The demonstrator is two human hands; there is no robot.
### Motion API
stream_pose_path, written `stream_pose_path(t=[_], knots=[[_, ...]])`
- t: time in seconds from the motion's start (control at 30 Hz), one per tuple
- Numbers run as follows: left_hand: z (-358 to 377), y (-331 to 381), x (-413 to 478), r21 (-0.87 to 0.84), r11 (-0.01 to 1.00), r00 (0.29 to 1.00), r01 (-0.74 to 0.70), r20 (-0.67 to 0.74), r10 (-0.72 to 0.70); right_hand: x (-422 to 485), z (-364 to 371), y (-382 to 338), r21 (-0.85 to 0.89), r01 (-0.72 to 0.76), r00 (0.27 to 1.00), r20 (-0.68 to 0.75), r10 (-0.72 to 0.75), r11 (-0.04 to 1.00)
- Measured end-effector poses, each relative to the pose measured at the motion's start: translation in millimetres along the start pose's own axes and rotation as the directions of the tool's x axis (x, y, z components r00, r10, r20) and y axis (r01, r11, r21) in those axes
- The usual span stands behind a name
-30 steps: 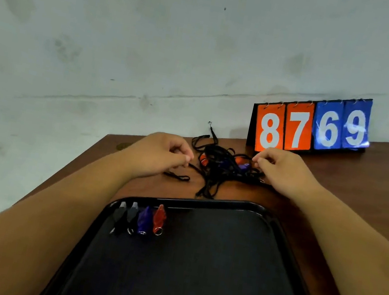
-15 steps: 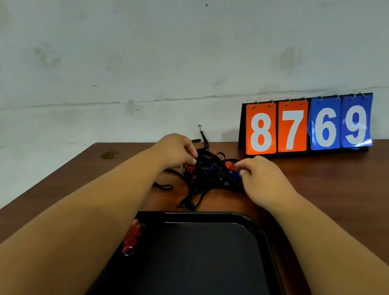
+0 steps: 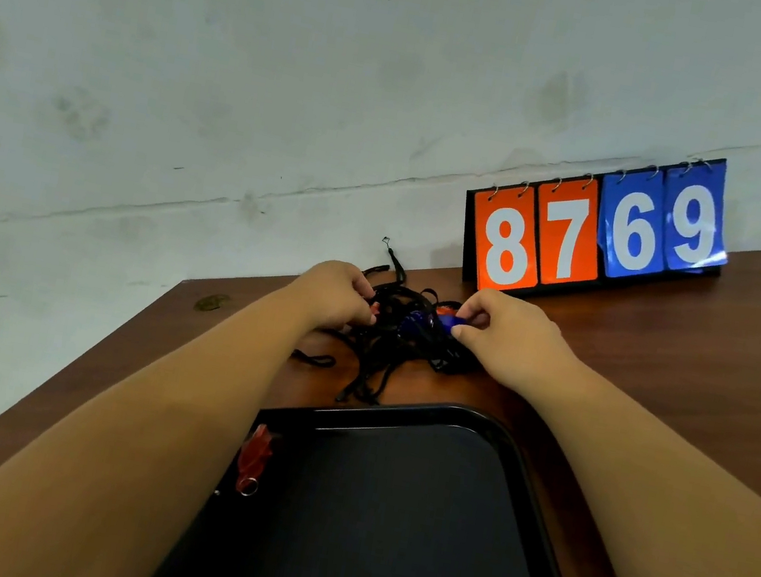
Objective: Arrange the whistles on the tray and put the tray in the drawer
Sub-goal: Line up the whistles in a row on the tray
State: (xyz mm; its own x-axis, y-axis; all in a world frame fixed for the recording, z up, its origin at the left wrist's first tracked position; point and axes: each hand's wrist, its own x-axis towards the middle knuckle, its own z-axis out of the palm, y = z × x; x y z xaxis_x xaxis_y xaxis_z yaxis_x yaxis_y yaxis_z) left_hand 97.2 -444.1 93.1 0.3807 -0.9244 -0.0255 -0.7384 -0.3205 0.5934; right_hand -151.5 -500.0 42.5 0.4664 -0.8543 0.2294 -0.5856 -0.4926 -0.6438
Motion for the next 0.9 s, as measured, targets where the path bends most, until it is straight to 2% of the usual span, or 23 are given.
stream_pose_path(t=[0.1,0.2,0.37,0.6,0.77,0.9], knots=[[-7,2,-4,0.014,0.999,0.997,-0.046,-0.062,0.047,-1,-3,0,0.101,0.023,0.999,-0.038,-0.019,0.995],[-17,0,-13,-0.101,0.991,0.992,-0.086,-0.099,0.076,-3,-6,-5,0.176,0.07,0.996,-0.068,-0.059,0.982],[-37,-1,-41,-0.241,0.955,0.983,-0.173,-0.111,0.15,-6,-10,-12,0.163,0.131,0.982,-0.157,-0.105,0.978],[-62,-15,-107,-0.335,0.912,0.972,-0.236,-0.076,0.224,-21,-15,-31,0.287,0.211,0.961,-0.233,-0.146,0.934],[-75,-35,-155,-0.331,0.912,0.963,-0.243,0.027,0.266,-43,-16,-63,0.37,0.273,0.959,-0.182,-0.219,0.888],[-79,-57,-174,-0.311,0.916,0.959,-0.253,0.045,0.28,-64,-7,-88,0.313,0.323,0.941,-0.005,-0.338,0.893]])
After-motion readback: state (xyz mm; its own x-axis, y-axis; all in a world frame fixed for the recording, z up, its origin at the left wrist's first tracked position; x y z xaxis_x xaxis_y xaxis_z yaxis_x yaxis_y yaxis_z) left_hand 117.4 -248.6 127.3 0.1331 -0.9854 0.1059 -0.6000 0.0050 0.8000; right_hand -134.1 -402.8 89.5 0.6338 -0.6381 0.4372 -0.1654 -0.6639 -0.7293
